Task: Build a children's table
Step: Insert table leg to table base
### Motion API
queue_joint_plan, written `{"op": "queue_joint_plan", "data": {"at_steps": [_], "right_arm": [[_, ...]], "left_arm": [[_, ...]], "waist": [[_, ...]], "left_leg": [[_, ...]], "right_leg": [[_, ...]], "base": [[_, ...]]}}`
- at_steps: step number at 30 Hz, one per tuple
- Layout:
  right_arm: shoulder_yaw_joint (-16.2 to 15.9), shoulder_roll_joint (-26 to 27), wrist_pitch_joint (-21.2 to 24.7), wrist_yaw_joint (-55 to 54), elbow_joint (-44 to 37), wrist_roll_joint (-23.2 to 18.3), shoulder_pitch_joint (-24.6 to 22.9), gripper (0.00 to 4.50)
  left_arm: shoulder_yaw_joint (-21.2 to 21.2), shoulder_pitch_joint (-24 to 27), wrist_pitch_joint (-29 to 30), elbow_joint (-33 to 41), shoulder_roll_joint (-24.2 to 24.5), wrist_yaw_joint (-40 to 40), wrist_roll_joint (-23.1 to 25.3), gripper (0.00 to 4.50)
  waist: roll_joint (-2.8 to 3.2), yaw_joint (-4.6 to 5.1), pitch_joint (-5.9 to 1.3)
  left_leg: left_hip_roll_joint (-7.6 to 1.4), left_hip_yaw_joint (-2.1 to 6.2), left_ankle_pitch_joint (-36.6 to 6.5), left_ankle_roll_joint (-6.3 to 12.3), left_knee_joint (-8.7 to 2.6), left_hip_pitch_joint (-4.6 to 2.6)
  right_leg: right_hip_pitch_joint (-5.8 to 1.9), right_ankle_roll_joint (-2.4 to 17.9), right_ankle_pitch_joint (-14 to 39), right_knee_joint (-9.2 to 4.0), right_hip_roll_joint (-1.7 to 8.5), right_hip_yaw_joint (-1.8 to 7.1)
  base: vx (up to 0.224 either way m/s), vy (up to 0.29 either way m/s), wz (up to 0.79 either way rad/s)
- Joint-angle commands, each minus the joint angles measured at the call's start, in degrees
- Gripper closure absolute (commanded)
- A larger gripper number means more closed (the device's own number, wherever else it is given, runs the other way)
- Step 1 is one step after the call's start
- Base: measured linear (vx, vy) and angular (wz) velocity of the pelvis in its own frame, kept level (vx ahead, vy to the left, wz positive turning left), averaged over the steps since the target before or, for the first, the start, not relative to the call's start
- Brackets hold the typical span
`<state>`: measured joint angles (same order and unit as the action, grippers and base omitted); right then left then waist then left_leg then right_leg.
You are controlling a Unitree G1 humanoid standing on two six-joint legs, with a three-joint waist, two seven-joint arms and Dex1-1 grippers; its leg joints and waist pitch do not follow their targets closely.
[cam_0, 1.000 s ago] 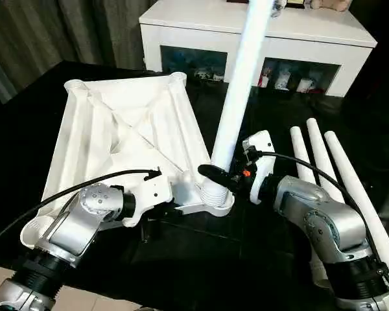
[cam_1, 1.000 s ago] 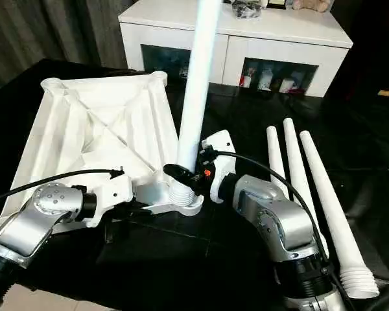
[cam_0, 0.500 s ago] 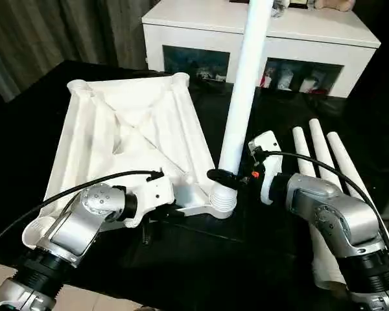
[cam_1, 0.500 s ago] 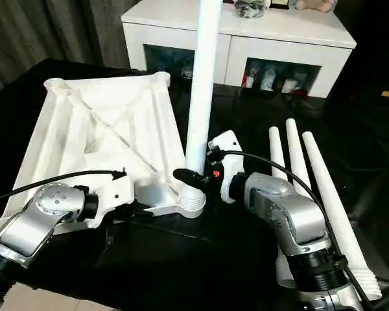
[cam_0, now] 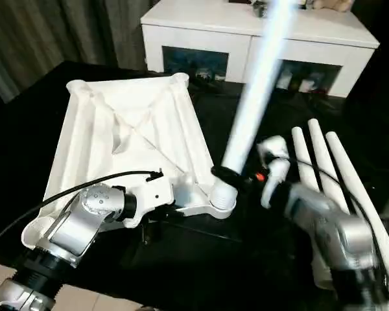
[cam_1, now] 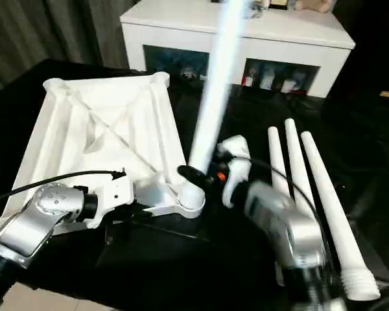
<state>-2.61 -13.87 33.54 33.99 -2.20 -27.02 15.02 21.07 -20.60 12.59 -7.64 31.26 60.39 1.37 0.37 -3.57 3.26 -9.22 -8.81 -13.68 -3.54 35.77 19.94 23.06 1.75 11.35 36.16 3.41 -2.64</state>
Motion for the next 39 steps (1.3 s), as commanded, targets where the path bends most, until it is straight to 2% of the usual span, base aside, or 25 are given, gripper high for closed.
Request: {"op": "queue_joint_plan", "data": {"at_steps": [1, 5, 6, 9, 15, 17, 20, 21, 22, 23, 24, 25, 26, 27, 28, 29, 30, 31, 33, 34, 35, 39], "right_arm": [[1.27, 0.25, -0.54, -1.85, 0.13, 0.93, -3.65, 2.66], [1.92, 1.10, -1.93, -2.41, -0.89, 0.65, -5.45, 2.66], [1.39, 1.17, -3.41, -2.66, -1.71, 1.35, -6.81, 2.66], [0.19, 1.04, -5.80, -2.69, -2.84, 3.05, -8.16, 2.66], [-3.62, -0.91, -10.31, -2.43, -4.88, 8.42, -9.50, 2.66], [-4.24, -1.12, -10.62, -2.28, -5.27, 8.85, -9.54, 2.66], [-5.31, -1.71, -10.85, -2.30, -5.21, 9.89, -9.15, 2.66], [-6.79, -2.56, -10.94, -1.82, -4.72, 11.26, -8.55, 2.66], [-8.19, -3.29, -10.03, -1.32, -4.39, 12.20, -7.84, 2.66], [-8.19, -3.29, -10.03, -1.32, -4.39, 12.20, -7.84, 2.66], [-10.38, -4.36, -8.46, 0.12, -3.96, 12.99, -6.54, 2.66], [-11.42, -4.82, -7.34, 0.76, -3.79, 13.24, -5.74, 2.66], [-11.53, -4.87, -7.22, 0.82, -3.78, 13.26, -5.66, 2.66], [-11.53, -4.87, -7.22, 0.82, -3.78, 13.26, -5.66, 2.66], [-13.05, -5.33, -5.69, 2.17, -3.22, 13.44, -4.16, 2.66], [-13.53, -5.42, -5.01, 2.75, -2.80, 13.38, -3.45, 2.66], [-14.47, -5.60, -3.76, 3.93, -1.96, 13.25, -2.10, 2.66], [-14.90, -5.71, -2.84, 4.91, -1.24, 12.89, -0.98, 2.66], [-15.17, -5.86, -2.28, 5.47, -0.88, 12.61, -0.33, 2.66], [-15.20, -6.34, -1.84, 6.35, -0.27, 12.33, 0.42, 2.66], [-15.20, -6.34, -1.84, 6.35, -0.27, 12.33, 0.42, 2.66], [-14.46, -7.32, -1.24, 7.39, 1.87, 12.28, 1.49, 2.66]], "left_arm": [[-1.81, -0.20, -0.45, 1.55, 0.56, -1.94, 0.27, 4.50], [-2.25, -0.21, -0.48, 1.36, 0.40, -2.57, 0.21, 4.50], [-2.56, -0.42, -0.65, 1.00, 0.38, -2.88, 0.20, 4.50], [-2.78, -0.69, -1.06, 0.55, 0.37, -3.31, 0.40, 4.50], [-2.98, -1.66, -1.48, -0.61, 0.12, -4.02, 0.72, 4.50], [-2.97, -1.95, -1.57, -0.96, -0.01, -4.23, 0.78, 4.50], [-2.98, -2.27, -1.73, -1.32, -0.19, -4.47, 0.87, 4.50], [-2.97, -2.52, -1.91, -1.63, -0.35, -4.69, 0.99, 4.50], [-2.98, -2.65, -2.01, -1.77, -0.36, -4.80, 1.08, 4.50], [-2.98, -2.65, -2.01, -1.77, -0.36, -4.80, 1.08, 4.50], [-2.93, -2.86, -2.13, -1.96, -0.33, -4.90, 1.26, 4.50], [-2.95, -2.83, -2.16, -1.91, -0.27, -4.89, 1.27, 4.50], [-2.95, -2.83, -2.17, -1.91, -0.26, -4.89, 1.27, 4.50], [-2.95, -2.83, -2.17, -1.91, -0.26, -4.89, 1.27, 4.50], [-3.00, -2.66, -2.10, -1.62, -0.19, -4.86, 1.22, 4.50], [-3.01, -2.55, -2.06, -1.48, -0.15, -4.87, 1.21, 4.50], [-3.03, -2.32, -1.97, -1.16, -0.08, -4.89, 1.20, 4.50], [-3.06, -2.19, -1.90, -1.02, -0.06, -4.94, 1.19, 4.50], [-3.08, -2.08, -1.89, -0.88, -0.02, -4.98, 1.17, 4.50], [-3.14, -1.85, -1.75, -0.58, 0.04, -5.02, 1.10, 4.50], [-3.14, -1.85, -1.75, -0.58, 0.04, -5.02, 1.10, 4.50], [-3.36, -1.15, -1.44, 0.23, 0.31, -5.03, 0.83, 4.50]], "waist": [[0.87, -0.28, -3.73], [0.77, -0.32, -3.71], [1.45, -0.32, -3.62], [1.30, -0.39, -3.75], [1.70, -0.40, -3.50], [1.36, -0.35, -3.49], [1.47, -0.36, -3.46], [1.25, -0.35, -3.45], [0.84, -0.22, -3.37], [1.03, -0.30, -3.33], [0.77, -0.19, -3.27], [0.88, -0.23, -3.26], [0.61, -0.16, -3.17], [0.80, -0.21, -3.15], [0.17, -0.12, -3.21], [0.41, -0.21, -3.28], [0.23, -0.12, -3.34], [0.02, -0.02, -3.27], [0.29, -0.02, -3.21], [-0.39, 0.06, -3.28], [-0.17, -0.01, -3.31], [-0.26, 0.09, -3.31]], "left_leg": [[-3.35, 0.87, -2.92, 0.33, -4.73, 0.15], [-3.37, 0.98, -4.07, 0.04, -4.89, 0.14], [-3.40, 0.99, -4.69, -0.20, -4.93, 0.03], [-3.33, 1.07, -4.15, -0.34, -4.88, 0.20], [-3.36, 1.14, -6.06, -0.62, -5.06, 0.21], [-3.36, 1.11, -6.31, -0.59, -5.08, 0.23], [-3.38, 1.14, -6.78, -0.44, -5.13, 0.20], [-3.40, 1.15, -6.67, -0.33, -5.15, 0.22], [-3.41, 1.06, -6.86, -0.20, -5.21, 0.18], [-3.40, 1.14, -7.00, -0.25, -5.21, 0.16], [-3.41, 1.04, -7.28, -0.16, -5.24, 0.21], [-3.36, 1.07, -7.43, -0.07, -5.21, 0.16], [-3.39, 1.02, -7.73, 0.00, -5.28, 0.11], [-3.41, 1.07, -7.74, -0.09, -5.30, 0.18], [-3.46, 1.01, -7.67, 0.10, -5.26, 0.16], [-3.47, 1.12, -7.22, 0.08, -5.27, 0.18], [-3.45, 1.08, -6.45, 0.25, -5.20, 0.15], [-3.48, 1.05, -6.17, 0.41, -5.26, 0.27], [-3.48, 1.02, -7.25, 0.23, -5.27, 0.19], [-3.50, 0.98, -7.13, 0.26, -5.29, 0.26], [-3.49, 1.06, -7.16, 0.21, -5.32, 0.21], [-3.46, 0.96, -7.11, 0.23, -5.25, 0.23]], "right_leg": [[-3.52, 13.59, 0.63, -3.42, 4.90, 2.95], [-3.53, 13.05, 1.95, -3.56, 4.85, 2.96], [-3.30, 12.93, 2.61, -3.82, 4.78, 2.89], [-3.56, 12.87, 1.29, -3.54, 4.78, 2.96], [-3.43, 12.28, 3.84, -3.89, 4.77, 2.95], [-3.46, 12.09, 3.99, -3.97, 4.77, 3.00], [-3.39, 12.10, 4.91, -4.01, 4.82, 3.04], [-3.43, 12.06, 5.18, -3.97, 4.83, 3.05], [-3.31, 11.91, 5.73, -4.14, 4.71, 3.02], [-3.31, 11.87, 6.24, -4.06, 4.76, 3.03], [-3.34, 11.63, 7.24, -4.24, 4.81, 3.11], [-3.28, 11.46, 8.36, -4.26, 4.82, 3.11], [-3.20, 11.25, 9.15, -4.40, 4.76, 3.13], [-3.24, 10.94, 10.07, -4.43, 4.92, 3.20], [-3.22, 10.73, 10.47, -4.49, 4.94, 3.22], [-3.27, 10.77, 10.24, -4.30, 4.97, 3.19], [-3.18, 10.83, 9.48, -4.21, 4.88, 3.14], [-3.21, 10.82, 9.21, -4.27, 4.86, 3.13], [-3.07, 10.75, 10.17, -4.40, 4.94, 3.18], [-3.17, 10.54, 10.12, -4.35, 4.94, 3.19], [-3.15, 10.60, 10.25, -4.23, 4.98, 3.16], [-3.09, 10.51, 10.58, -4.40, 4.99, 3.19]], "base": [[0.000, 0.000, 0.00], [0.000, 0.000, 0.00], [0.000, 0.000, 0.00], [0.000, 0.000, 0.00], [0.000, 0.000, 0.00], [0.000, 0.000, 0.00], [0.000, 0.000, 0.00], [0.000, 0.000, 0.00], [0.000, 0.000, 0.00], [0.000, 0.000, 0.00], [0.000, 0.000, 0.00], [0.000, 0.000, 0.00], [0.000, 0.000, 0.00], [0.000, 0.000, 0.00], [0.000, 0.000, 0.00], [0.000, 0.000, 0.00], [0.000, 0.000, 0.00], [0.000, 0.000, 0.00], [0.000, 0.000, 0.00], [0.000, 0.000, 0.00], [0.000, 0.000, 0.00], [0.000, 0.000, 0.00]]}}
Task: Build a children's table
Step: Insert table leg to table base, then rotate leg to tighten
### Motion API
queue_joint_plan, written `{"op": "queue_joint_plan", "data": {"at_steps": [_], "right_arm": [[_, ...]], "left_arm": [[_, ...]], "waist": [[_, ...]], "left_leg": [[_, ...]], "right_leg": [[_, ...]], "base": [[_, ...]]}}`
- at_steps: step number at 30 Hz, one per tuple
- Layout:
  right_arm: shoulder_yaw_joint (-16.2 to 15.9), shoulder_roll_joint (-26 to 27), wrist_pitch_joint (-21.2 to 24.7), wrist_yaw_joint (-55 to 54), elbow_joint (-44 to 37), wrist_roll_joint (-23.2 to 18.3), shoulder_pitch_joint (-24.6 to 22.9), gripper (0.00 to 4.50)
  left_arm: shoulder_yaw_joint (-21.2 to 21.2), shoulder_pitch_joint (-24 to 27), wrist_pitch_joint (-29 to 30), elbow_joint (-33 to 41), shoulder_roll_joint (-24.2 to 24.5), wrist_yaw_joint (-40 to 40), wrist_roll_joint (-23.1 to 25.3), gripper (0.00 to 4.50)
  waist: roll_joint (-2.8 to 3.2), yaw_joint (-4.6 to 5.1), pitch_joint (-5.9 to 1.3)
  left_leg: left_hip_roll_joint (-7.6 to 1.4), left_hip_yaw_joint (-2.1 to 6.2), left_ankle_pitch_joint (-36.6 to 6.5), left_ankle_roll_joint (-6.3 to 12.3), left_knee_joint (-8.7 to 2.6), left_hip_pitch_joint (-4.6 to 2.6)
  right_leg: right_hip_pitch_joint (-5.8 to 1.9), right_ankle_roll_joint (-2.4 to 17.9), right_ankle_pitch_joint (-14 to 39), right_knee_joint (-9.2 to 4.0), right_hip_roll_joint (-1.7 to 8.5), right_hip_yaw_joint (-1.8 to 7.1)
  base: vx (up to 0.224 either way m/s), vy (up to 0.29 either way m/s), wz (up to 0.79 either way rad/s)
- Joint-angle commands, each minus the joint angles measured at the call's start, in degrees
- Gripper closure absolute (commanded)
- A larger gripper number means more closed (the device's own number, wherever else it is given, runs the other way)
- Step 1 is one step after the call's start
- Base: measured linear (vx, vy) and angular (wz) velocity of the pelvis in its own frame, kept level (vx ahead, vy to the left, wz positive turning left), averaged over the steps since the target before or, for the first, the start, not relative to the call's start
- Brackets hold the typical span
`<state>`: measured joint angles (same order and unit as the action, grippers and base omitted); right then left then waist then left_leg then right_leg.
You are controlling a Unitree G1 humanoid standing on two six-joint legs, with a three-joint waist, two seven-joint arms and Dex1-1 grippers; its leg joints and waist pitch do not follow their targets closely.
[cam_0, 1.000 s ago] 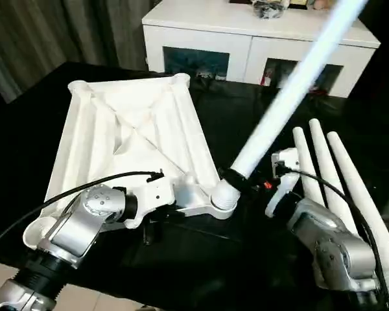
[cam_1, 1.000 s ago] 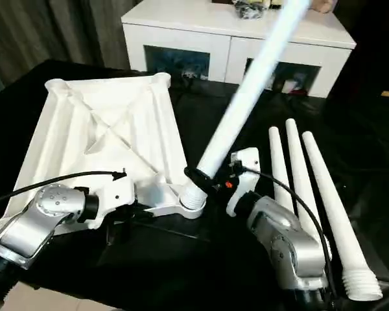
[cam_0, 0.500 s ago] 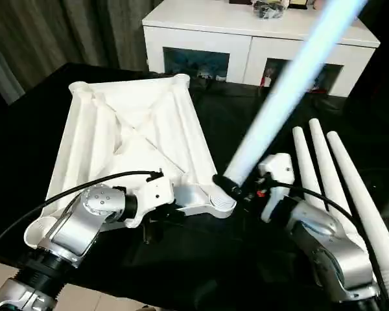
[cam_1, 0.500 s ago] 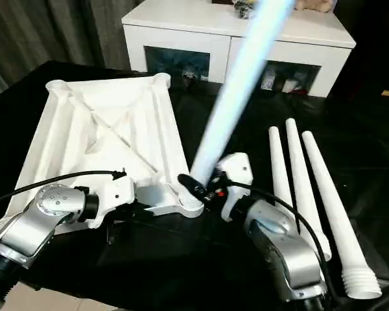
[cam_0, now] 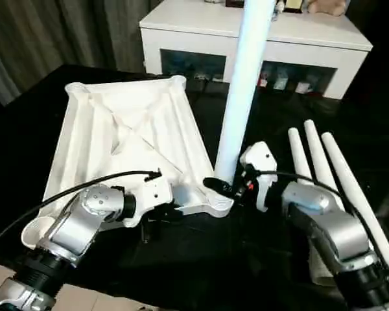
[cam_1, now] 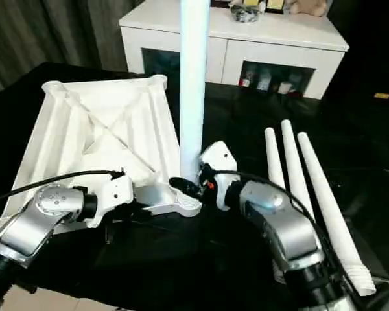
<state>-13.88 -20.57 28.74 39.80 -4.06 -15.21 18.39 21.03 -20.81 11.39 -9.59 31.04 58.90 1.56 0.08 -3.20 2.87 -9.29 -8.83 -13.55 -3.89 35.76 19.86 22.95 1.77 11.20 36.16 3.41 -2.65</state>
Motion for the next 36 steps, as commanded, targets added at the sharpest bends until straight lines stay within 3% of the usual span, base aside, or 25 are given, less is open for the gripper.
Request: {"op": "queue_joint_plan", "data": {"at_steps": [1, 9, 12, 18, 20, 24, 26, 29, 30, 31, 32, 34, 35, 36], "right_arm": [[-3.02, -0.84, 3.11, 1.57, 4.32, 0.83, -2.12, 2.66], [-1.98, -1.10, 1.25, -0.08, 4.00, 1.73, -7.09, 2.66], [-1.95, -1.08, 0.94, -0.23, 4.05, 1.83, -7.53, 2.66], [-0.79, 0.89, -0.57, -4.60, 8.27, 4.14, -6.57, 2.66], [-0.16, 1.72, -1.11, -6.53, 9.83, 4.96, -5.78, 2.66], [2.38, 5.61, -1.85, -14.39, 15.02, 6.64, -2.55, 2.66], [3.97, 8.38, -2.02, -20.80, 19.62, 7.94, 0.38, 2.66], [7.57, 13.78, -3.22, -33.71, 29.21, 9.27, 6.55, 2.67], [8.26, 14.68, -3.64, -35.45, 30.68, 9.11, 7.51, 2.67], [9.57, 17.05, -4.79, -39.63, 34.50, 8.70, 10.04, 2.67], [10.05, 17.77, -5.03, -40.65, 35.49, 8.35, 10.70, 2.67], [10.32, 19.34, -6.08, -43.68, 38.46, 8.67, 12.75, 2.67], [10.32, 19.34, -6.08, -43.68, 38.46, 8.67, 12.75, 2.67], [10.95, 20.72, -6.93, -45.91, 41.28, 8.51, 14.51, 2.67]], "left_arm": [[-3.40, -0.68, -0.17, 2.44, 0.64, -3.53, 0.57, 4.50], [-4.22, 0.27, 0.51, 2.54, 0.74, -4.02, -0.18, 4.50], [-4.33, 0.34, 0.59, 2.51, 0.72, -4.05, -0.32, 4.50], [-4.47, 0.19, 0.63, 1.94, 0.65, -3.84, -0.88, 4.50], [-4.55, 0.09, 0.83, 1.53, 0.48, -3.98, -0.96, 4.50], [-4.53, -0.45, 3.96, -0.03, -0.83, -6.11, -0.32, 4.50], [-4.68, -1.32, 7.35, -0.90, -2.91, -9.18, 0.44, 4.50], [-4.38, -3.94, 16.66, -0.67, -9.09, -16.83, 2.69, 4.50], [-4.24, -4.51, 18.16, -0.65, -10.40, -18.13, 3.13, 4.50], [-4.05, -6.07, 22.22, -0.82, -15.07, -21.81, 3.58, 4.50], [-4.05, -6.51, 23.37, -0.93, -16.50, -22.87, 3.60, 4.50], [-4.11, -8.12, 25.83, -1.72, -21.43, -26.52, 3.35, 4.50], [-4.11, -8.12, 25.83, -1.72, -21.43, -26.52, 3.35, 4.50], [-4.54, -9.60, 27.16, -2.93, -25.59, -29.67, 2.16, 4.50]], "waist": [[0.01, -0.30, -2.92], [-0.06, -0.42, -2.95], [-0.09, -0.48, -3.04], [-0.01, -0.24, -2.85], [0.04, -0.05, -2.68], [0.12, 1.06, -2.29], [0.12, 1.43, -2.10], [-0.01, 2.10, -2.09], [-0.18, 2.12, -2.37], [-0.13, 2.21, -2.39], [-0.26, 2.31, -2.21], [-0.37, 2.10, -2.69], [-0.37, 2.16, -2.69], [-0.57, 1.98, -2.85]], "left_leg": [[-3.40, 0.98, -7.08, 0.60, -5.23, 0.33], [-3.48, 0.94, -7.13, 0.64, -5.30, 0.27], [-3.48, 0.99, -6.82, 0.60, -5.38, 0.25], [-3.46, 1.01, -8.91, 0.12, -5.59, 0.27], [-3.40, 1.12, -10.36, -0.30, -5.78, 0.29], [-3.23, 1.55, -16.63, -2.16, -6.15, 0.00], [-3.11, 1.49, -18.29, -2.25, -6.10, -0.27], [-2.80, 2.04, -20.03, -3.20, -6.06, -0.38], [-2.91, 1.87, -19.14, -2.92, -5.94, -0.66], [-3.07, 1.62, -19.07, -2.92, -5.94, -0.89], [-3.03, 1.54, -18.96, -2.98, -5.93, -0.83], [-3.05, 1.60, -16.32, -2.66, -6.09, -0.31], [-3.05, 1.50, -15.62, -2.52, -6.10, -0.15], [-2.98, 1.20, -14.59, -2.01, -5.93, -0.32]], "right_leg": [[-2.99, 10.44, 10.64, -4.41, 5.01, 3.22], [-2.86, 10.24, 10.54, -4.51, 5.00, 3.21], [-2.89, 10.35, 9.15, -4.36, 4.86, 3.14], [-2.78, 10.07, 11.94, -4.70, 4.90, 3.19], [-2.72, 9.55, 14.40, -4.94, 4.90, 3.16], [-2.20, 7.30, 24.45, -5.83, 5.03, 3.09], [-1.63, 6.43, 27.32, -6.28, 4.88, 3.18], [-1.54, 4.20, 34.17, -6.76, 5.14, 2.75], [-1.47, 4.20, 31.35, -6.95, 5.03, 2.85], [-1.19, 4.95, 29.72, -6.78, 5.02, 3.05], [-1.08, 5.40, 28.61, -6.79, 4.80, 2.98], [-1.90, 6.36, 21.91, -6.11, 4.71, 2.88], [-2.04, 6.80, 19.94, -5.96, 4.64, 2.93], [-1.96, 7.40, 17.82, -5.84, 4.59, 2.94]], "base": [[0.000, 0.000, 0.00], [0.000, 0.000, 0.00], [0.000, 0.000, 0.00], [0.000, 0.000, 0.00], [0.000, 0.000, 0.00], [0.000, 0.000, 0.00], [0.000, 0.000, 0.00], [0.000, 0.000, 0.00], [0.000, 0.000, 0.00], [0.000, 0.000, 0.00], [0.000, 0.000, 0.00], [0.000, 0.000, 0.00], [0.000, 0.000, 0.00], [0.000, 0.000, 0.00]]}}
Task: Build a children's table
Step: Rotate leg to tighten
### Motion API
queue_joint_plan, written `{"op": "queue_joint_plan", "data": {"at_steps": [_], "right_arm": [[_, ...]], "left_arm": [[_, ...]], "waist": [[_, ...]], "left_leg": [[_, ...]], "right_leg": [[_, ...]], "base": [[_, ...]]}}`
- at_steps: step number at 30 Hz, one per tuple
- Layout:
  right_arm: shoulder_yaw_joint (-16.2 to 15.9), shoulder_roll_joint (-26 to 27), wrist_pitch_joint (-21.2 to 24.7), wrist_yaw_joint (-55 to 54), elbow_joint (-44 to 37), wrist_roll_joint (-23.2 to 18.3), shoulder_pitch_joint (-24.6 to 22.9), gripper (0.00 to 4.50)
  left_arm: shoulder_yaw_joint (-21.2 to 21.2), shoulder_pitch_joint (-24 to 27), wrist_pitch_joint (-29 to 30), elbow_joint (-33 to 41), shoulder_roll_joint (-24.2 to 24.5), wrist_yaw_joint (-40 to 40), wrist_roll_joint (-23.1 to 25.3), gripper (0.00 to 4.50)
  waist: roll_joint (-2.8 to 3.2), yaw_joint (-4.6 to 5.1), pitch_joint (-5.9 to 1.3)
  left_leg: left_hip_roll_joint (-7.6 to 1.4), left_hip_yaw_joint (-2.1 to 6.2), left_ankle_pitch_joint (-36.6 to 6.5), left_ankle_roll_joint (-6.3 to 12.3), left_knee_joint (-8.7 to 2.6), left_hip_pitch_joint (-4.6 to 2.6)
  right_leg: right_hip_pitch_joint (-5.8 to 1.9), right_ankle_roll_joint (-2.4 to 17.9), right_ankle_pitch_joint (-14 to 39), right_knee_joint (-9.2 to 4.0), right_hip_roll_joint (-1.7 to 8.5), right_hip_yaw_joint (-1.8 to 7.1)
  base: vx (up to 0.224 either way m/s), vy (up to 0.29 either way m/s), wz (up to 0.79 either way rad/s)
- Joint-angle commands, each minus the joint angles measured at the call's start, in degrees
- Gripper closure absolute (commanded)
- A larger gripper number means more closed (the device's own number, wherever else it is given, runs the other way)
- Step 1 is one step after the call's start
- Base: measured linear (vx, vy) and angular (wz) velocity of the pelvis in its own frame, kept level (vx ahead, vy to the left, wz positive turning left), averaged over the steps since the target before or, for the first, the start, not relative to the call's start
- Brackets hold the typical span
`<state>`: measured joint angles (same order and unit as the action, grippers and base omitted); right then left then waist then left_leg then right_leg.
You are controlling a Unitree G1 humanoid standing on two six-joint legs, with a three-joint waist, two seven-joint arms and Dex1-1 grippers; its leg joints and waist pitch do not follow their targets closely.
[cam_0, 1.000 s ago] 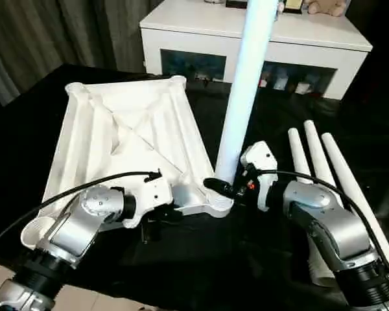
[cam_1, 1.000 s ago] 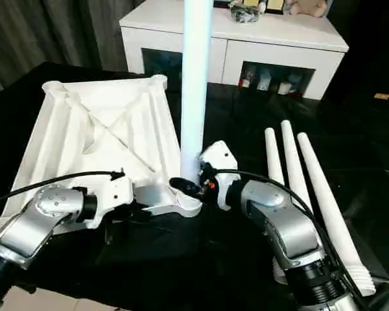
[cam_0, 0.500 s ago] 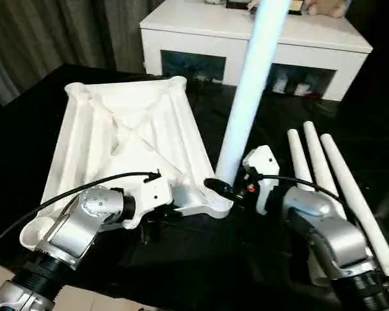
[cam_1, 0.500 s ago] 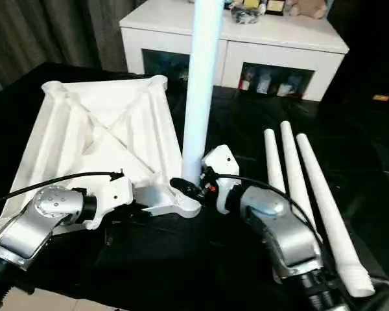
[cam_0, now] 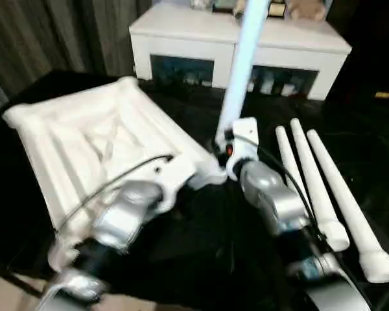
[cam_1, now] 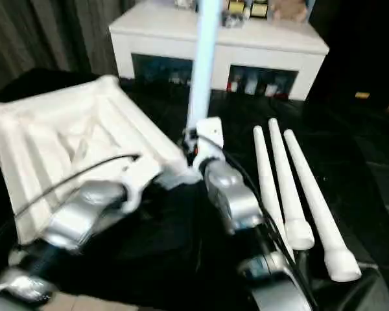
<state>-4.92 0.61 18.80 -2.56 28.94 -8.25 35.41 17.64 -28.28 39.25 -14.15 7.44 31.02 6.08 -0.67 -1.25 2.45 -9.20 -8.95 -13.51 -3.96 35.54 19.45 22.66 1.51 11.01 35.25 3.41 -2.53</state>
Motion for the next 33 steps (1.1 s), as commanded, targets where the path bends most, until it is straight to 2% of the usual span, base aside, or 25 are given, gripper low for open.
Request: {"op": "queue_joint_plan", "data": {"at_steps": [1, 2, 3, 5, 6, 8, 9, 10, 12, 14, 15, 16, 17, 20, 21, 22, 23, 25, 26, 28, 29, 30, 31, 33], "right_arm": [[1.57, -0.06, 1.92, -4.81, 10.08, 2.46, -1.24, 2.67], [1.57, 0.03, 1.70, -5.14, 10.55, 2.61, -0.93, 2.67], [1.73, 0.23, 1.34, -5.89, 11.53, 2.75, -0.31, 2.67], [1.69, 0.19, 0.64, -6.08, 13.30, 3.09, 0.63, 2.67], [1.87, 0.30, 0.02, -6.39, 14.10, 3.19, 1.00, 2.67], [2.03, 0.46, -1.20, -6.58, 15.12, 3.44, 1.46, 2.67], [2.00, 0.49, -1.53, -6.52, 15.41, 3.54, 1.60, 2.67], [2.86, 0.95, -2.54, -5.45, 15.54, 2.40, 1.81, 2.32], [4.23, 1.72, -4.72, -3.50, 15.49, 0.74, 2.19, 1.97], [4.80, 1.81, -6.02, -1.66, 14.96, -0.17, 2.37, 1.97], [5.05, 1.77, -6.88, -0.63, 14.58, -0.61, 2.54, 1.63], [5.11, 1.73, -7.42, -0.12, 14.56, -0.79, 2.67, 1.55], [4.81, 1.50, -7.83, 1.51, 13.43, -1.14, 2.59, 1.55], [3.80, 0.17, -7.80, 7.70, 5.35, -3.24, 0.80, 1.32], [3.25, -0.34, -7.36, 9.55, 3.26, -3.70, 0.19, 1.20], [2.74, -1.15, -6.90, 11.24, 0.26, -3.81, -0.75, 1.13], [2.46, -1.62, -6.55, 12.26, -1.36, -3.95, -1.28, 1.13], [1.15, -3.78, -4.97, 16.27, -6.70, -4.48, -3.24, 0.82], [0.52, -4.88, -4.20, 18.17, -9.04, -4.77, -4.14, 0.75], [-1.04, -8.23, -1.31, 23.00, -14.82, -6.27, -6.62, 0.73], [-1.65, -10.08, 0.20, 25.54, -17.29, -7.04, -7.90, 0.58], [-3.12, -13.25, 1.44, 29.65, -20.06, -7.33, -9.72, 0.58], [-4.87, -16.39, 1.82, 33.99, -22.52, -7.17, -11.52, 0.58], [-7.02, -21.89, 2.47, 42.49, -27.53, -9.54, -15.29, 0.58]], "left_arm": [[-1.17, -3.13, -0.65, 0.54, -4.08, -3.31, -2.49, 4.50], [-1.19, -3.35, -0.66, 0.31, -4.45, -3.64, -2.36, 4.50], [-1.25, -3.81, -0.89, -0.21, -5.17, -4.49, -1.93, 4.50], [-2.06, -3.83, -0.24, 0.08, -5.98, -5.14, -2.10, 4.50], [-2.40, -3.72, 0.23, 0.46, -6.20, -5.33, -2.10, 4.50], [-2.36, -3.31, 0.80, 1.23, -5.84, -5.07, -1.81, 4.50], [-2.26, -3.12, 0.89, 1.47, -5.60, -4.91, -1.70, 4.50], [-2.20, -2.89, 0.86, 1.69, -5.12, -4.85, -1.50, 4.50], [-2.29, -2.49, 0.67, 2.02, -4.23, -4.66, -1.44, 4.50], [-2.40, -2.34, 0.18, 2.14, -3.29, -4.34, -1.43, 4.50], [-2.42, -2.26, -0.30, 2.24, -2.58, -3.97, -1.38, 4.50], [-2.42, -2.20, -0.49, 2.35, -2.27, -3.74, -1.32, 4.50], [-2.31, -2.04, -0.89, 2.63, -1.61, -3.17, -1.24, 4.50], [-1.62, -1.14, -1.72, 4.41, 1.15, -0.52, -1.19, 4.50], [-1.42, -0.92, -1.95, 4.88, 1.74, 0.20, -1.26, 4.50], [-1.01, -0.55, -2.72, 5.61, 2.83, 1.30, -1.26, 4.50], [-0.69, -0.34, -3.60, 6.00, 3.50, 1.99, -1.19, 4.50], [-0.41, 0.61, -3.23, 7.63, 5.36, 3.99, -1.88, 4.50], [0.05, 1.09, -4.50, 8.18, 6.55, 5.24, -1.97, 4.50], [0.94, 2.48, -6.35, 9.33, 9.39, 8.94, -2.63, 4.50], [1.37, 3.31, -8.08, 9.90, 10.84, 11.29, -3.20, 4.50], [1.61, 4.43, -8.36, 11.04, 12.70, 13.79, -3.97, 4.50], [1.87, 5.55, -9.17, 12.30, 14.54, 15.98, -4.51, 4.50], [2.15, 8.66, -10.36, 16.19, 17.44, 21.50, -7.46, 4.50]], "waist": [[-0.12, -0.09, -2.56], [-0.03, -0.17, -2.66], [-0.19, -0.45, -2.84], [-0.23, -0.74, -3.03], [-0.32, -0.66, -3.21], [-0.24, -0.83, -3.34], [-0.27, -0.83, -3.17], [-0.23, -0.82, -3.10], [-0.07, -0.67, -2.90], [0.00, -0.61, -2.91], [0.03, -0.86, -3.19], [-0.13, -0.69, -3.02], [0.28, -0.80, -3.00], [0.20, -0.91, -3.03], [0.20, -1.07, -3.22], [0.35, -1.10, -3.32], [0.37, -1.19, -3.39], [0.36, -1.42, -3.65], [0.64, -1.46, -3.64], [0.64, -1.87, -3.39], [0.61, -1.87, -3.43], [0.71, -1.87, -3.17], [1.02, -2.18, -3.23], [1.00, -2.40, -3.05]], "left_leg": [[-2.91, 1.14, -13.55, -1.51, -5.53, 0.13], [-2.86, 1.07, -12.67, -1.33, -5.46, 0.20], [-3.00, 1.13, -10.53, -0.79, -5.51, 0.61], [-3.03, 0.93, -8.06, 0.08, -5.25, 0.60], [-2.96, 0.89, -6.14, 0.56, -5.14, 0.95], [-2.92, 0.81, -3.34, 1.60, -4.97, 1.09], [-2.94, 0.74, -3.40, 2.13, -5.02, 1.08], [-3.02, 0.71, -4.41, 2.28, -5.12, 0.97], [-3.15, 0.71, -7.31, 1.78, -5.34, 0.79], [-3.20, 0.68, -9.53, 1.21, -5.39, 0.49], [-3.29, 0.67, -7.96, 1.29, -5.27, 0.71], [-3.21, 0.76, -6.24, 1.71, -5.44, 1.15], [-3.19, 0.71, -6.44, 1.90, -5.36, 0.98], [-3.38, 0.64, -5.65, 2.61, -5.29, 1.03], [-3.32, 0.58, -4.19, 3.14, -5.09, 0.97], [-3.40, 0.56, -1.43, 3.80, -4.90, 0.99], [-3.31, 0.64, -0.15, 4.35, -4.83, 1.09], [-3.27, 0.50, 4.23, 6.60, -4.29, 1.17], [-3.26, 0.43, 4.54, 7.05, -4.23, 1.18], [-3.43, 0.46, 2.69, 7.80, -4.37, 1.09], [-3.58, 0.42, 2.60, 7.82, -4.37, 1.08], [-3.73, 0.42, 1.45, 7.46, -4.57, 1.08], [-3.65, 0.39, 0.46, 6.81, -4.48, 0.84], [-3.93, 0.35, -0.80, 6.45, -4.61, 0.93]], "right_leg": [[-1.73, 8.07, 17.38, -5.11, 4.68, 2.83], [-1.79, 8.35, 16.30, -4.94, 4.65, 2.89], [-2.19, 8.64, 13.19, -4.57, 4.71, 2.87], [-2.19, 9.16, 9.20, -4.28, 4.70, 2.80], [-2.54, 9.91, 6.44, -3.86, 4.73, 2.76], [-2.73, 10.66, 2.71, -3.56, 4.78, 2.68], [-2.71, 10.82, 2.80, -3.72, 4.71, 2.62], [-2.67, 10.84, 4.28, -3.89, 4.78, 2.61], [-2.44, 10.48, 8.33, -4.34, 4.79, 2.61], [-2.14, 10.34, 10.96, -4.57, 4.73, 2.63], [-2.38, 10.65, 7.88, -4.21, 4.88, 2.75], [-2.62, 10.85, 5.90, -3.88, 4.58, 2.58], [-2.47, 10.89, 6.00, -3.95, 4.60, 2.56], [-2.64, 11.30, 5.32, -3.96, 4.83, 2.63], [-2.80, 11.64, 3.61, -3.75, 4.82, 2.63], [-2.70, 12.51, -0.31, -3.18, 4.74, 2.69], [-2.88, 12.80, -1.89, -3.07, 4.62, 2.57], [-2.87, 14.24, -8.35, -2.34, 4.51, 2.53], [-2.74, 14.56, -8.78, -2.29, 4.54, 2.54], [-2.81, 14.60, -5.80, -2.68, 4.49, 2.48], [-2.78, 14.51, -5.70, -2.61, 4.55, 2.57], [-2.56, 14.33, -3.80, -2.79, 4.52, 2.53], [-2.64, 14.12, -2.72, -2.97, 4.41, 2.45], [-2.63, 14.13, -2.82, -2.88, 4.51, 2.67]], "base": [[0.000, 0.000, 0.00], [0.000, 0.000, 0.00], [0.000, 0.000, 0.00], [0.000, 0.000, 0.00], [0.000, 0.000, 0.00], [0.000, 0.000, 0.00], [0.000, 0.000, 0.00], [0.000, 0.000, 0.00], [0.000, 0.000, 0.00], [0.000, 0.000, 0.00], [0.000, 0.000, 0.00], [0.000, 0.000, 0.00], [0.000, 0.000, 0.00], [0.000, 0.000, 0.00], [0.000, 0.000, 0.00], [0.000, 0.000, 0.00], [0.000, 0.000, 0.00], [0.000, 0.000, 0.00], [0.000, 0.000, 0.00], [0.000, 0.000, 0.00], [0.000, 0.000, 0.00], [0.000, 0.000, 0.00], [0.000, 0.000, 0.00], [0.000, 0.000, 0.00]]}}
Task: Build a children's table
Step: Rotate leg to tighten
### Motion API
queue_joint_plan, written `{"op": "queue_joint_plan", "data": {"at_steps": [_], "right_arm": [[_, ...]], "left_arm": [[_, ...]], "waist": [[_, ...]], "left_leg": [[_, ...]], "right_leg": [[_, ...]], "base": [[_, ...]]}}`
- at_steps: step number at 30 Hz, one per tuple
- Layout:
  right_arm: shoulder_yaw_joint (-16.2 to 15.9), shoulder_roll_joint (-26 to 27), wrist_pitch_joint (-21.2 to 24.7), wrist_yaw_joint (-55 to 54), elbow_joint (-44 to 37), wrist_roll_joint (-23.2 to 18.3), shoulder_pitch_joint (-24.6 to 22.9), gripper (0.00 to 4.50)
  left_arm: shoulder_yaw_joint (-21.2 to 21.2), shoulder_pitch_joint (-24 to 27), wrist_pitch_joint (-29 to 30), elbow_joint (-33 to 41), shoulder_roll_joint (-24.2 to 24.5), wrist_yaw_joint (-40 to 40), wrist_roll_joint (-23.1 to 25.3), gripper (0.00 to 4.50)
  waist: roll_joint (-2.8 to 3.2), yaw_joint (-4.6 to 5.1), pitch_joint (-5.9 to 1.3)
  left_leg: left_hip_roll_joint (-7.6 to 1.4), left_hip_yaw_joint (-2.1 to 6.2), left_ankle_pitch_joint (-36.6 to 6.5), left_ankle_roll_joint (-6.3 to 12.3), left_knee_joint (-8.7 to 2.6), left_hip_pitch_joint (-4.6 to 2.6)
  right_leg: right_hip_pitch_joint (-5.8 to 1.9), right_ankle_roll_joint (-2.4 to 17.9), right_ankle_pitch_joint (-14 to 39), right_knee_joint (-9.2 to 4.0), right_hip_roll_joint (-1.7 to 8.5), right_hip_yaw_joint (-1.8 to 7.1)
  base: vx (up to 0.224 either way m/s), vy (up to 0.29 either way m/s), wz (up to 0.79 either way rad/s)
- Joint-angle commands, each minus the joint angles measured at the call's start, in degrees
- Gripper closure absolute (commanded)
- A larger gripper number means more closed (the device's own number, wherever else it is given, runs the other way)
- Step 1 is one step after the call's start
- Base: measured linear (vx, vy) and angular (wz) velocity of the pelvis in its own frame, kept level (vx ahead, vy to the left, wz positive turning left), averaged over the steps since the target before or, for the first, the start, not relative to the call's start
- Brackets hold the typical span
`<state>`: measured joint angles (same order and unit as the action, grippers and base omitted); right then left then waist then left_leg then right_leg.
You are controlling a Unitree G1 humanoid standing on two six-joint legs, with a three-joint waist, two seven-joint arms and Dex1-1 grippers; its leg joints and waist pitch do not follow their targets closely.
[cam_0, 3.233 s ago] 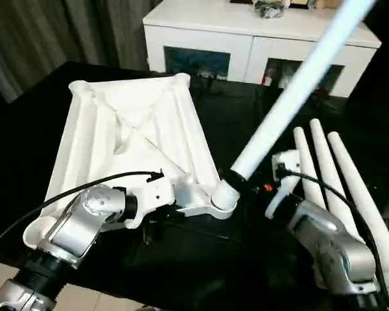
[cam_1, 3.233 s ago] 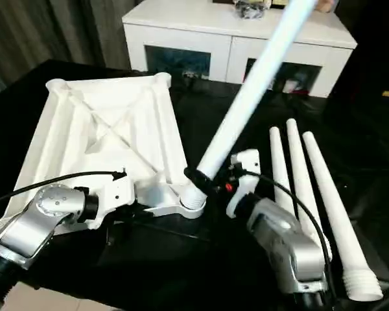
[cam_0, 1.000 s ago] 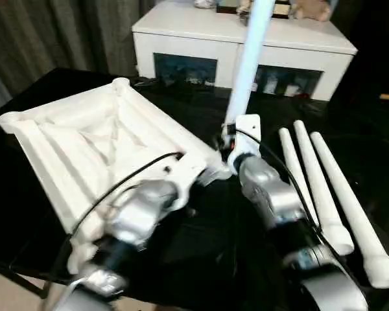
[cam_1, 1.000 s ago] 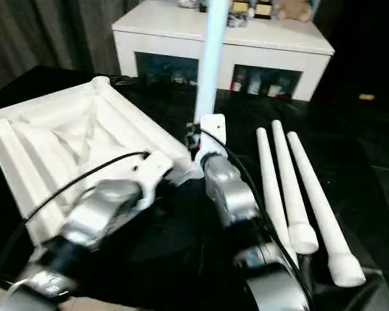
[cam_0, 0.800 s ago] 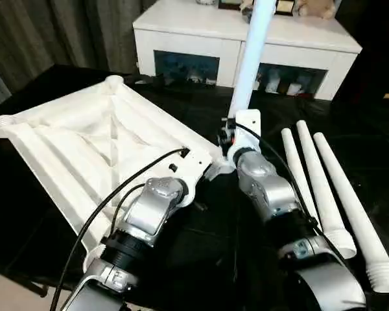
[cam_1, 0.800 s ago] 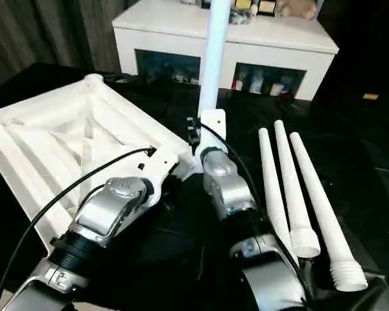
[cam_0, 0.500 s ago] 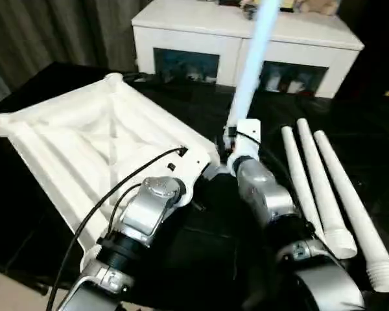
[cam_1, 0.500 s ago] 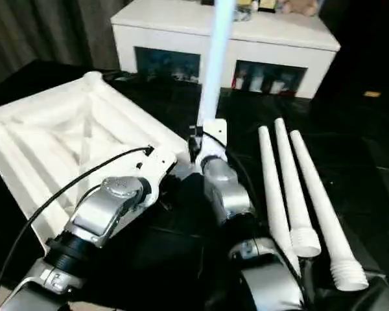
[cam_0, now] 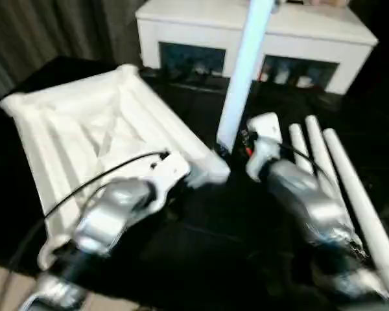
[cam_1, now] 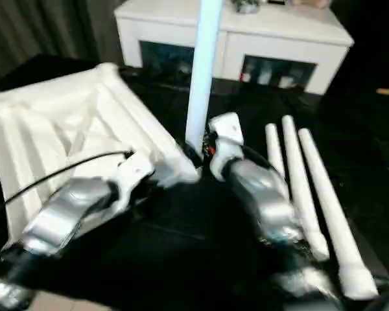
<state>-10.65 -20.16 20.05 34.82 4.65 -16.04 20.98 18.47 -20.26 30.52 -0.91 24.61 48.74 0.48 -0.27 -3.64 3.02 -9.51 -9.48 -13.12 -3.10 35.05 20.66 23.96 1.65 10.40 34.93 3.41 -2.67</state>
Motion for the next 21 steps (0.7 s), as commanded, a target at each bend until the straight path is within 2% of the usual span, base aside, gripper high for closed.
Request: {"op": "queue_joint_plan", "data": {"at_steps": [1, 2, 3, 6, 7, 8, 9, 11, 12, 15, 19, 21], "right_arm": [[-1.30, -1.13, 1.22, 5.12, -3.25, -1.75, -0.86, 0.58], [-1.30, -3.99, 2.06, 9.72, -5.91, -4.20, -3.12, 0.58], [-1.36, -5.18, 2.36, 11.43, -6.82, -4.64, -3.96, 0.58], [-1.99, -7.30, 2.19, 14.18, -7.68, -4.59, -5.23, 0.58], [-2.17, -8.03, 2.32, 14.76, -8.12, -4.38, -5.70, 0.58], [-2.36, -8.85, 2.71, 15.27, -8.62, -4.32, -6.11, 0.58], [-2.70, -9.31, 1.99, 15.28, -8.42, -3.44, -6.28, 0.58], [-2.98, -9.49, 1.49, 14.89, -7.84, -2.52, -6.26, 0.58], [-3.64, -9.58, 0.32, 14.71, -6.32, -0.61, -5.93, 0.58], [-4.74, -9.48, -0.57, 14.51, -4.32, 1.57, -5.32, 0.58], [-5.02, -9.02, -0.79, 14.55, -3.45, 2.09, -5.01, 0.84], [-4.51, -8.32, -0.33, 14.29, -3.37, 1.12, -4.86, 1.03]], "left_arm": [[1.33, 0.64, -1.62, 2.96, 0.27, 3.77, -1.86, 4.50], [2.34, 2.35, -3.68, 4.61, 2.30, 6.77, -2.56, 4.50], [2.85, 2.91, -4.39, 5.12, 3.22, 7.87, -2.64, 4.50], [3.29, 3.38, -5.35, 5.41, 4.09, 8.74, -2.58, 4.50], [3.26, 3.41, -5.69, 5.35, 4.31, 8.81, -2.67, 4.50], [3.18, 3.44, -5.98, 5.40, 4.62, 9.13, -2.85, 4.50], [3.02, 3.40, -6.20, 5.38, 4.99, 9.49, -3.02, 4.50], [2.91, 3.35, -6.41, 5.34, 5.29, 9.72, -3.08, 4.50], [2.64, 3.19, -6.70, 5.33, 5.79, 10.18, -3.25, 4.50], [2.39, 2.95, -7.25, 5.10, 6.08, 10.59, -3.20, 4.50], [2.21, 2.66, -7.57, 4.72, 6.13, 10.51, -3.24, 4.50], [2.10, 2.63, -7.70, 4.59, 6.25, 10.57, -3.34, 4.50]], "waist": [[0.60, -0.07, -3.43], [0.55, -0.01, -3.32], [0.52, -0.10, -3.17], [0.54, -0.07, -2.65], [0.64, -0.14, -2.52], [0.58, -0.10, -2.49], [0.53, -0.19, -2.64], [0.55, -0.13, -2.74], [0.57, -0.17, -2.86], [0.49, -0.10, -3.11], [0.45, -0.11, -3.25], [0.46, -0.13, -3.25]], "left_leg": [[-3.58, 0.82, -3.09, 5.02, -4.32, -0.28], [-3.54, 0.80, -4.29, 4.72, -4.46, -0.36], [-3.76, 0.80, -6.33, 4.30, -4.59, -0.44], [-3.72, 0.66, -11.06, 2.35, -5.03, -0.86], [-3.72, 0.59, -12.53, 1.46, -5.11, -1.27], [-3.68, 0.57, -12.91, 1.16, -5.12, -1.29], [-3.67, 0.56, -12.59, 0.80, -5.10, -1.39], [-3.58, 0.64, -11.11, 0.63, -5.11, -0.98], [-3.52, 0.70, -10.32, 0.66, -5.05, -0.77], [-3.47, 0.69, -8.39, 0.90, -4.83, -0.64], [-3.50, 0.64, -5.87, 1.88, -4.64, -0.52], [-3.50, 0.64, -6.07, 2.19, -4.62, -0.52]], "right_leg": [[-3.89, 14.10, -0.13, -2.82, 4.59, 2.80], [-3.84, 14.04, 1.48, -3.05, 4.47, 2.79], [-3.81, 13.56, 4.06, -3.33, 4.64, 2.94], [-3.38, 12.10, 13.05, -4.28, 4.62, 3.00], [-3.02, 11.34, 16.20, -4.68, 4.60, 3.08], [-3.00, 10.97, 17.23, -4.79, 4.59, 3.12], [-2.99, 10.43, 17.53, -4.81, 4.59, 3.19], [-3.18, 10.18, 16.23, -4.57, 4.52, 3.15], [-3.36, 10.12, 15.17, -4.40, 4.57, 3.08], [-3.47, 10.66, 12.38, -4.06, 4.57, 3.03], [-3.68, 12.30, 7.06, -3.47, 4.44, 2.88], [-3.76, 12.52, 7.09, -3.43, 4.55, 2.90]], "base": [[0.000, 0.000, 0.00], [0.000, 0.000, 0.00], [0.000, 0.000, 0.00], [0.000, 0.000, 0.00], [0.000, 0.000, 0.00], [0.000, 0.000, 0.00], [0.000, 0.000, 0.00], [0.000, 0.000, 0.00], [0.000, 0.000, 0.00], [0.000, 0.000, 0.00], [0.000, 0.000, 0.00], [0.000, 0.000, 0.00]]}}
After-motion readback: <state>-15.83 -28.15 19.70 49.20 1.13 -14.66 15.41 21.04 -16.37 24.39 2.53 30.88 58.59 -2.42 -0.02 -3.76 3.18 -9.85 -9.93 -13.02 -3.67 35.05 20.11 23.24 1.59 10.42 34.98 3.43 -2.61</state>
